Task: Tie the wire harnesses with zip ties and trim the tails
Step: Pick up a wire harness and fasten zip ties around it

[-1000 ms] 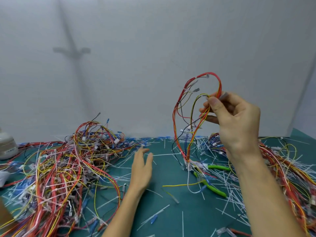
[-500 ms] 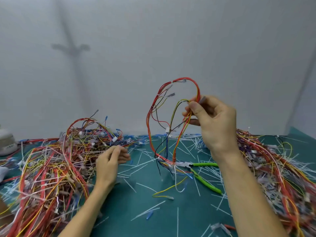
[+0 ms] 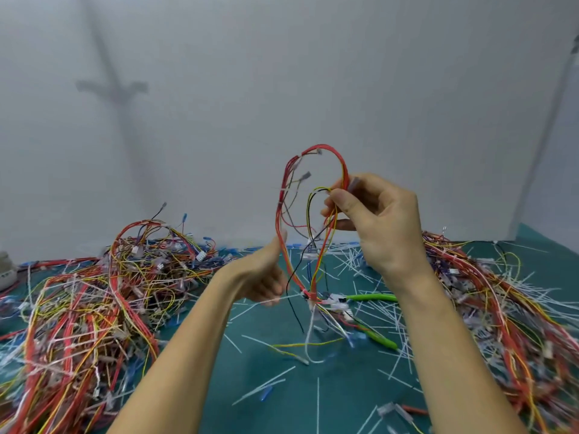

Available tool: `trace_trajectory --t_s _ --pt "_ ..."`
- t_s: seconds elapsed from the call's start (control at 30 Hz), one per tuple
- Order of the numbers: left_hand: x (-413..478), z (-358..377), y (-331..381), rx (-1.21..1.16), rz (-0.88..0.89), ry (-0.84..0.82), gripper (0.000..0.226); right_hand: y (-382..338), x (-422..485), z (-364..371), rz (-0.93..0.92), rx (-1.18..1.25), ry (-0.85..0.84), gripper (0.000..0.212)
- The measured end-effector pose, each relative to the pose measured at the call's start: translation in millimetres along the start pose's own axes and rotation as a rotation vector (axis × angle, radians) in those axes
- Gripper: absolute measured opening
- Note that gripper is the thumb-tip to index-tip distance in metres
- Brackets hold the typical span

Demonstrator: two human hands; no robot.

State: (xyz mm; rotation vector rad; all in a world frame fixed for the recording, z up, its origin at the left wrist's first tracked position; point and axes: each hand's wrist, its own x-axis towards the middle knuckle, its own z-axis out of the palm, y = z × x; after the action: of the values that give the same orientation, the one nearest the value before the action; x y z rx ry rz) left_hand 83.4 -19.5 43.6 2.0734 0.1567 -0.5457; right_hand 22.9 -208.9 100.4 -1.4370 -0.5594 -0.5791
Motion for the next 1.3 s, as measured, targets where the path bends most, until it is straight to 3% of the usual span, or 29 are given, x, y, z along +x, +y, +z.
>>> trace_trajectory --t_s 0.1,0.17,0.23,0.3,0.43,0.53,0.63,0.7,0.8,0.87,0.93,1.0,1.1,1.23,1.3 --pt "2 5 -16 0.029 -0.052 -0.175 0.117 0 0 0 -0.013 -0.017 -0.026 0.022" --pt "5 11 -22 -0.184 -0.065 -0.290 0.122 0 -1 3 -0.006 -0.020 -0.054 0.021" --pt "5 16 -19 -0.431 -0.037 -0.352 0.109 -1 -1 7 0.011 -0.014 -0.104 0.021" --pt "4 18 -13 -0.650 0.033 -0.304 0.079 -3 -2 8 0.031 0.014 -0.176 0.019" --pt "3 13 -6 -1.005 0.256 -0.052 0.012 -4 -3 -2 0.135 0.050 -0.294 0.005" --pt "2 1 -9 -1.205 0.375 0.020 0.022 1 -3 -14 0.306 -0.042 -0.382 0.005" --pt "-2 -10 -11 -0.887 0.371 0.308 0.015 13 -5 -23 0.436 -0.298 -0.486 0.004" --pt "-10 -21 -7 -0.826 0.358 0.469 0.010 20 -6 -26 0.477 -0.500 -0.563 0.004" --pt "-16 -35 -2 -0.993 0.396 0.453 0.006 23 -6 -28 0.456 -0.782 -0.741 0.021" --pt "-20 -40 -1 -1.010 0.418 0.458 0.003 24 -6 -26 0.451 -0.849 -0.832 0.037" --pt "-25 -43 0 -0.927 0.449 0.495 0.007 25 -7 -23 0.487 -0.814 -0.875 0.037" --pt "-29 -47 1 -0.799 0.471 0.511 0.026 27 -10 -18 0.537 -0.741 -0.837 0.023" --pt "-33 -58 1 -0.395 0.427 0.706 0.036 32 -10 -17 0.547 -0.741 -0.693 0.007" --pt "-44 -68 4 0.390 0.351 1.072 0.016 35 -11 -13 0.590 -0.756 -0.663 0.020" --pt "-49 -68 7 0.599 0.287 1.160 0.015 38 -12 -7 0.605 -0.753 -0.633 0.022"
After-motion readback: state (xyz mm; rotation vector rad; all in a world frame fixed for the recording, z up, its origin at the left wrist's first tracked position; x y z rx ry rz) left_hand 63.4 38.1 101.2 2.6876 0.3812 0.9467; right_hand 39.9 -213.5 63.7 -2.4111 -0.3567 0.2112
